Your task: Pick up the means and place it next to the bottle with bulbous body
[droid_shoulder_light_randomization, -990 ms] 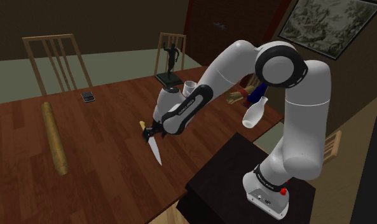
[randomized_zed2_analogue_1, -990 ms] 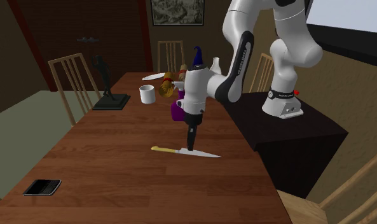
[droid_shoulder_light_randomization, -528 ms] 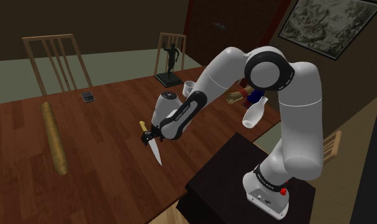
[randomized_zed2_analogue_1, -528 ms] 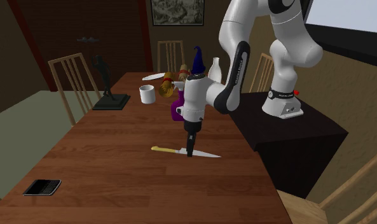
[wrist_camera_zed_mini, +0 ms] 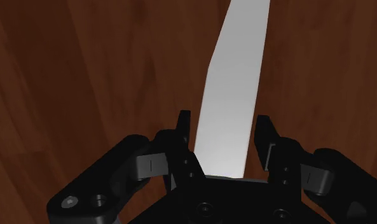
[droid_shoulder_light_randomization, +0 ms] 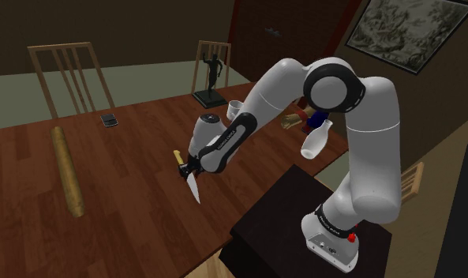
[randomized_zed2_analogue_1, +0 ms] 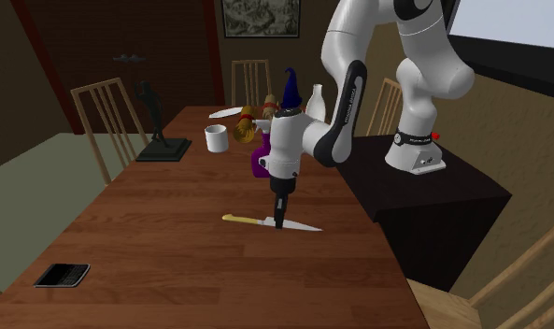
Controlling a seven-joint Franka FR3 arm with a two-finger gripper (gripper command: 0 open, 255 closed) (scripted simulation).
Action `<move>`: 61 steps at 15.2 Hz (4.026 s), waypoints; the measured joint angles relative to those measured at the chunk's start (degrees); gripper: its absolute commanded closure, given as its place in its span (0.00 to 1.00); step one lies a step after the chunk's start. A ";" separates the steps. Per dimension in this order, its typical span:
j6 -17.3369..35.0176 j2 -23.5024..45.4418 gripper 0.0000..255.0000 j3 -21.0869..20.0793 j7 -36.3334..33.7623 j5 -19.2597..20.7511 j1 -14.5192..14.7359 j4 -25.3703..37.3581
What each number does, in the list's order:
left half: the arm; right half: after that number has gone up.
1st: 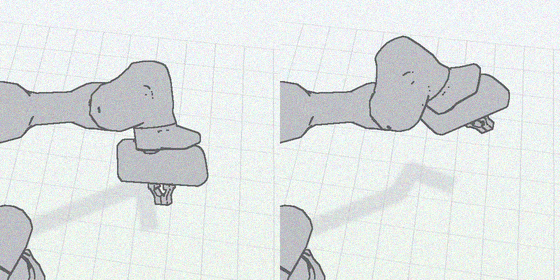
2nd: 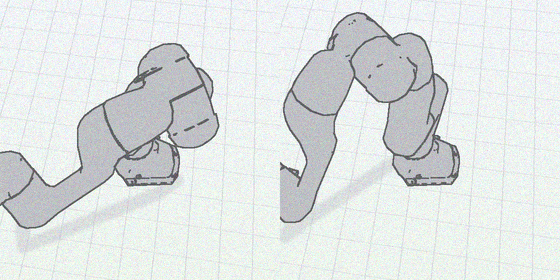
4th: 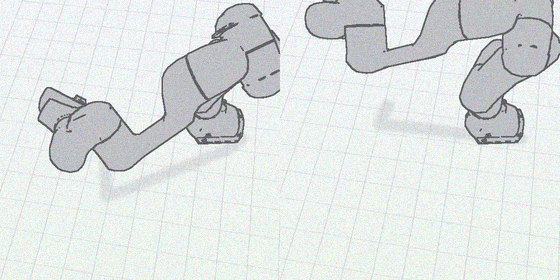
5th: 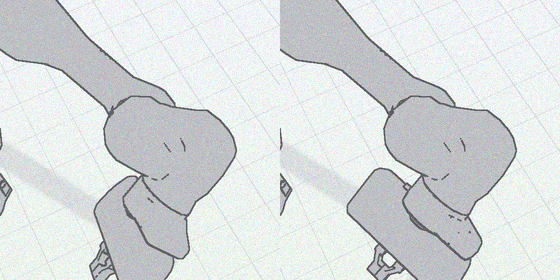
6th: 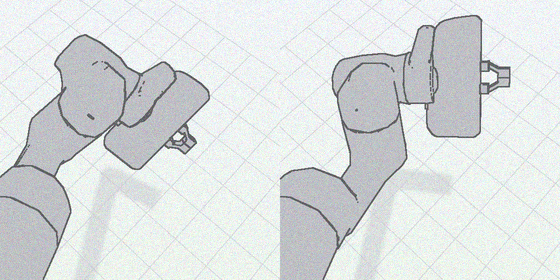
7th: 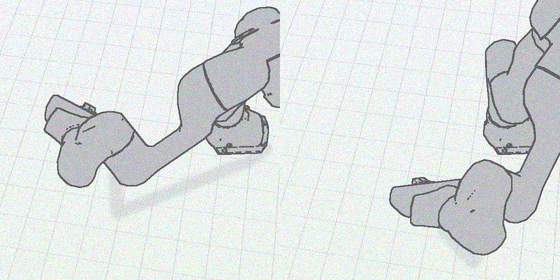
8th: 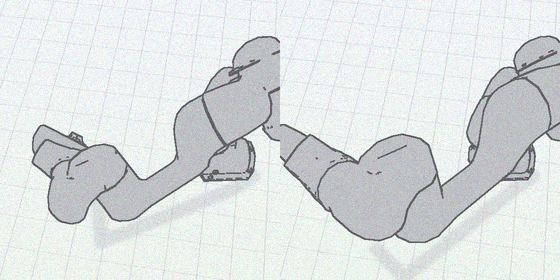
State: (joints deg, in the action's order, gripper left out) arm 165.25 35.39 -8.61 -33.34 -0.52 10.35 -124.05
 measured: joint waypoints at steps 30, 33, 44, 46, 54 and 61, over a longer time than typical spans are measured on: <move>-8.27 5.01 0.00 3.62 -1.25 4.29 4.13 11.53; -8.21 5.06 0.00 3.62 -1.24 4.29 4.13 11.53; -8.28 4.79 1.00 3.81 -1.24 4.30 3.99 11.41; -8.84 4.03 1.00 3.57 -1.17 4.21 3.98 11.16; -12.46 -1.06 1.00 2.92 -0.95 3.71 3.56 9.67; -16.25 -5.78 1.00 2.37 -0.70 3.16 3.15 8.76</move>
State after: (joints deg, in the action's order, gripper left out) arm 149.00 29.62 -6.24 -34.04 2.65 13.50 -115.29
